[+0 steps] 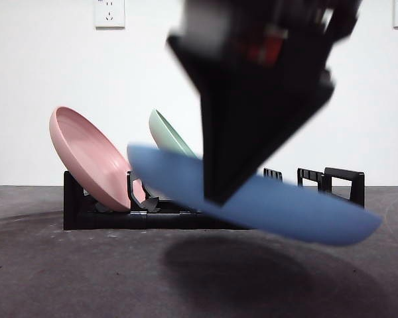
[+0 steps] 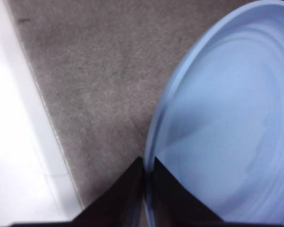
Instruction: Place the plate
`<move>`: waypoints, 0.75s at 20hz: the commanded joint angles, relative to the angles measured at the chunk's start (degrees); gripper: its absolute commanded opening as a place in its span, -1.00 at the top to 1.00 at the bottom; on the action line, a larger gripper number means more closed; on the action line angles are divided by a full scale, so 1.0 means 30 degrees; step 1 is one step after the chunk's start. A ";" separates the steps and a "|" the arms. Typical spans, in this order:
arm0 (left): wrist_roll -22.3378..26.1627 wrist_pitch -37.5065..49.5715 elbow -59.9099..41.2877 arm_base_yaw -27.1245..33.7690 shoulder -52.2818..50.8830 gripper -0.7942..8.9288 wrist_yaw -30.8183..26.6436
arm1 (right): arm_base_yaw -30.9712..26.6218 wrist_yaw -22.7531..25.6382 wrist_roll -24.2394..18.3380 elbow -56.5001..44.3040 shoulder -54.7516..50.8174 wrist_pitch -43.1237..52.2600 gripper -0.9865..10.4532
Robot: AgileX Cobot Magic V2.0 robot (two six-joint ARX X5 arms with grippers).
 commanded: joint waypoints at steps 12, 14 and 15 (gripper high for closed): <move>0.0219 0.0197 0.0430 -0.0058 0.0109 0.26 0.0051 | -0.2310 -0.0437 -0.4131 0.0197 0.4014 0.4517 0.80; 0.0386 0.0197 0.0430 -0.0058 0.0109 0.26 0.0051 | -0.2667 -0.1129 -0.4262 0.0189 0.4014 0.4830 0.80; 0.0503 0.0189 0.0430 -0.0058 0.0109 0.26 0.0051 | -0.2732 -0.1392 -0.4262 0.0197 0.4022 0.4772 0.80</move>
